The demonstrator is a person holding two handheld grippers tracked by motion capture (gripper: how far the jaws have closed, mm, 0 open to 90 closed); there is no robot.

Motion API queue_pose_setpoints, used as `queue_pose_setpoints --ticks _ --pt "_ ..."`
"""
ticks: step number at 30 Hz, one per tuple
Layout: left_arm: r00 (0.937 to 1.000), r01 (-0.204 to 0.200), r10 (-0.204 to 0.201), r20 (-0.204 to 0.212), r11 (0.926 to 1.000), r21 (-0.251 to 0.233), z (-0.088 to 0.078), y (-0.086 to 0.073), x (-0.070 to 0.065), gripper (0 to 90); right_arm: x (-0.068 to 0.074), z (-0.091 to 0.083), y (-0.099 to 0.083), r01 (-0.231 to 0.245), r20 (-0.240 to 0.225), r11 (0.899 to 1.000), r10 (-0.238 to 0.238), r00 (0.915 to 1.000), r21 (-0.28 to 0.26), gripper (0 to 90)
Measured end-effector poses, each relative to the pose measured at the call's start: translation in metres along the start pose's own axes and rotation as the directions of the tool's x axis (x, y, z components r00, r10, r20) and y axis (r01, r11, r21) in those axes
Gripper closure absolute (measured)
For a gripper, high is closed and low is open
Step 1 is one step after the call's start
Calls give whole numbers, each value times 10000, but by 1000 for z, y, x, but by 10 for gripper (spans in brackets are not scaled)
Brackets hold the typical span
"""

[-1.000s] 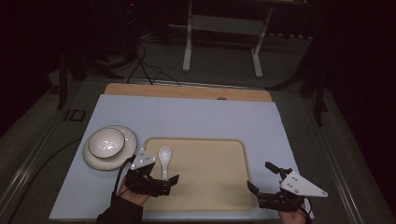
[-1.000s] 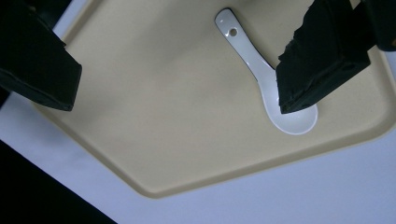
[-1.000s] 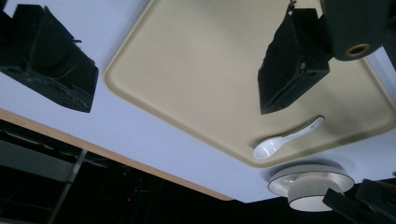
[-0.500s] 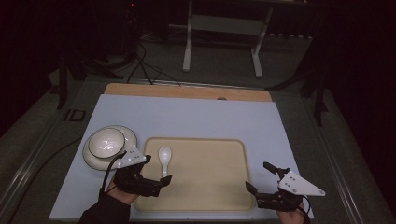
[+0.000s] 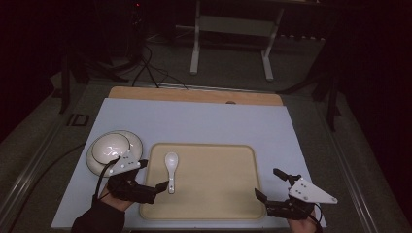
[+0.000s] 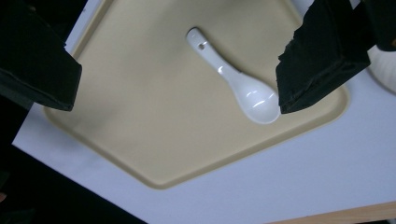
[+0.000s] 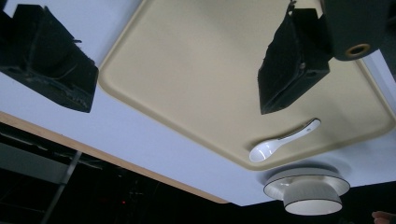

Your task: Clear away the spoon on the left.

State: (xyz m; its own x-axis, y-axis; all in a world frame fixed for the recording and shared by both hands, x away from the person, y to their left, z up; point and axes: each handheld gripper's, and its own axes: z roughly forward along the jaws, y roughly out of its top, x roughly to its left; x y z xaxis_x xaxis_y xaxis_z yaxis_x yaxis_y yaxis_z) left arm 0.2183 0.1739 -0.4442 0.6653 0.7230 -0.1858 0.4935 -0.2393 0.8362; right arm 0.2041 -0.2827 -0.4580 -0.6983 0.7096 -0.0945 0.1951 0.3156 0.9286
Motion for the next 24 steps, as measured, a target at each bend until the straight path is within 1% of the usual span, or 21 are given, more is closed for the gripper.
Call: queue_pose_setpoints --ticks 4,6,12,16,21,24 --pt "10000 67 -66 47 9999 -111 -6 -7 9 8 0 0 0 -8 -21 10000 8 10000 26 123" --pt "10000 78 -79 -49 9999 -129 -8 -11 13 8 0 0 0 -10 -29 10000 10 10000 26 123" --pt "9993 351 -353 -155 9993 -118 -10 -22 23 8 0 1 0 -1 -24 10000 1 10000 41 123" --pt "9987 483 -486 -181 9987 -153 -8 -30 25 8 0 1 0 -8 -24 10000 8 10000 32 123" --pt "9986 430 -434 -293 9990 -137 -5 -37 25 8 0 1 0 10 -38 10000 -10 10000 40 123" --pt "9984 424 -431 -355 9989 -221 -4 -41 26 8 0 1 0 23 -54 10000 -22 10000 40 123"
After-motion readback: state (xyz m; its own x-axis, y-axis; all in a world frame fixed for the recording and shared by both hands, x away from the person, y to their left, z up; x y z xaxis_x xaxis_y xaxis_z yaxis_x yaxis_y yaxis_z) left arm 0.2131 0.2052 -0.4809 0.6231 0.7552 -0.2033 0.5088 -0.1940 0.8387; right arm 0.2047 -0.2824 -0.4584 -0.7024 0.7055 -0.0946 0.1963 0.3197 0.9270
